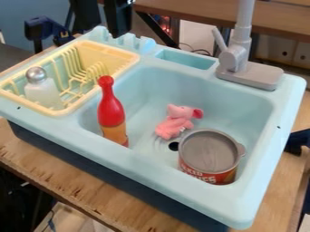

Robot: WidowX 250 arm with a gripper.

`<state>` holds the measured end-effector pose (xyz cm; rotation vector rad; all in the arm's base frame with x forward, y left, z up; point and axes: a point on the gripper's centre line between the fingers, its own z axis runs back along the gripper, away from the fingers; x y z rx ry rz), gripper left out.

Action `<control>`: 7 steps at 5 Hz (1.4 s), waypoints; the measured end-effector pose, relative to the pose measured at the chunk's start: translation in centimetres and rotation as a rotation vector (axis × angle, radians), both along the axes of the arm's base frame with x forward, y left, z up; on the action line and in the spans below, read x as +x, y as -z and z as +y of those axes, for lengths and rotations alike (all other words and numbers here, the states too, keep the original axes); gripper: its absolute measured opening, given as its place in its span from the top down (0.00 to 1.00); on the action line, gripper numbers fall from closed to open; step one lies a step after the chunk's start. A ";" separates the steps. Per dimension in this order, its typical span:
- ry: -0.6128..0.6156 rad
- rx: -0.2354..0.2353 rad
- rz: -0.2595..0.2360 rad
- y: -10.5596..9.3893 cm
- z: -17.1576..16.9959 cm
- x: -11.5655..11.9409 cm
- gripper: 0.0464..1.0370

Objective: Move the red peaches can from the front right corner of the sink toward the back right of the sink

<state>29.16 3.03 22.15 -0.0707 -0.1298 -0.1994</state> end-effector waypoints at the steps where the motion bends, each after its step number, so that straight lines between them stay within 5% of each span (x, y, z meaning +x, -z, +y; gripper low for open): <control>1: 0.000 -0.005 0.030 0.9 0.0 0.0 0.04; 3: 0.125 -0.042 0.029 1.9 -5.2 -0.8 0.04; 7: 0.229 -0.149 0.174 5.9 -11.8 -4.4 0.04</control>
